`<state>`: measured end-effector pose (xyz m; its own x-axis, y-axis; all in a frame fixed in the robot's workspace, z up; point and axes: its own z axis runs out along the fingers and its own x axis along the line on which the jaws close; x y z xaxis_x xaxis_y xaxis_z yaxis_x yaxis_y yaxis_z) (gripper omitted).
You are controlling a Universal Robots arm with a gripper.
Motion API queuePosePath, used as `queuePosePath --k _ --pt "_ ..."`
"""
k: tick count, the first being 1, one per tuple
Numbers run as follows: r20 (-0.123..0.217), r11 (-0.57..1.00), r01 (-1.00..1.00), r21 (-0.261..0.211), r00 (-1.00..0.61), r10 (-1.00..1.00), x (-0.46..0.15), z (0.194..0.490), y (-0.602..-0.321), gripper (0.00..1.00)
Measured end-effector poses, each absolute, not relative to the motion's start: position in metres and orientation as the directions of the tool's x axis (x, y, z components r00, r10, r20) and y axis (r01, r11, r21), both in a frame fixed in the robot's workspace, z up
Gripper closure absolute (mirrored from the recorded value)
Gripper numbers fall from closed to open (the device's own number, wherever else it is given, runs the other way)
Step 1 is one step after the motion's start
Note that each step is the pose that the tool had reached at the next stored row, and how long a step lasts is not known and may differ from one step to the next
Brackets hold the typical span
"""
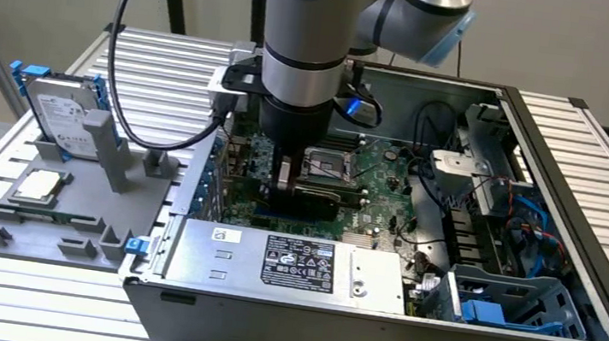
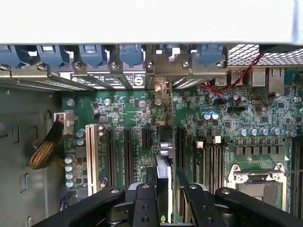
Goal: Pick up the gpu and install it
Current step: 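Insert the gpu into the slot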
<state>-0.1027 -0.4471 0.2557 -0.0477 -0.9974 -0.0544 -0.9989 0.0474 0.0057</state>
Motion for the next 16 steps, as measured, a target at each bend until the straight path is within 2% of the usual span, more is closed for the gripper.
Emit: queuePosePath --k 12,13,16 --pt "-0.056 0.048 -0.999 0.006 -0.048 -0.997 -0.103 0.247 -0.446 1.00" --pt "-0.059 0.048 -0.999 0.004 -0.048 -0.997 -0.103 0.248 -0.446 0.00" --pt "-0.055 0.048 -0.999 0.005 -0.048 -0.997 -0.103 0.262 -0.447 0.00"
